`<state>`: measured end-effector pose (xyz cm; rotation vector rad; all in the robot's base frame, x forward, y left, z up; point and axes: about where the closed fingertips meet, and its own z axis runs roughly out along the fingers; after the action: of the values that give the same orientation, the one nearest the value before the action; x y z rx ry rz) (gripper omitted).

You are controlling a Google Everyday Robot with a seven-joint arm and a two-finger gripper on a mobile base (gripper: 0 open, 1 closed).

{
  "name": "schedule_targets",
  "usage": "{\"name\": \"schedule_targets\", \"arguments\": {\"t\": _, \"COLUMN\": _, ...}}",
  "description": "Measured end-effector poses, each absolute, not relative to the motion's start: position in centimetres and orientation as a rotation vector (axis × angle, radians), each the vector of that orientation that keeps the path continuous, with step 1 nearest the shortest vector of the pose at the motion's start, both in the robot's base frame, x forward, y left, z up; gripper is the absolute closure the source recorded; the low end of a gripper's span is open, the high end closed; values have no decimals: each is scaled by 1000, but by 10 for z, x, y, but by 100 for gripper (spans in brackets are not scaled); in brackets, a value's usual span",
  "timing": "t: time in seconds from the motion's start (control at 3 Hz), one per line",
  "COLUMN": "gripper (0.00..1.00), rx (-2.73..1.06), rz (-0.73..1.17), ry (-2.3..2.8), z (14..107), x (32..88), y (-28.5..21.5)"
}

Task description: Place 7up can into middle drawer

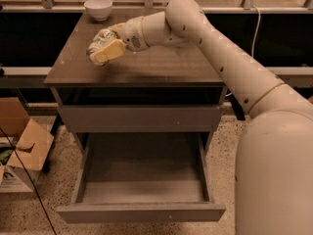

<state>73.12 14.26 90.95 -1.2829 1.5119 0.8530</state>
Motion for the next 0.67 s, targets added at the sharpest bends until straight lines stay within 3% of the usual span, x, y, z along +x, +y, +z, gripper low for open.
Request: {"name": "schedule_targets", "arguments": {"t": 0.67, "gripper": 100, "rx": -1265, "rz": 851, "ry": 1585, "z": 911, "x": 637, "y": 83}}
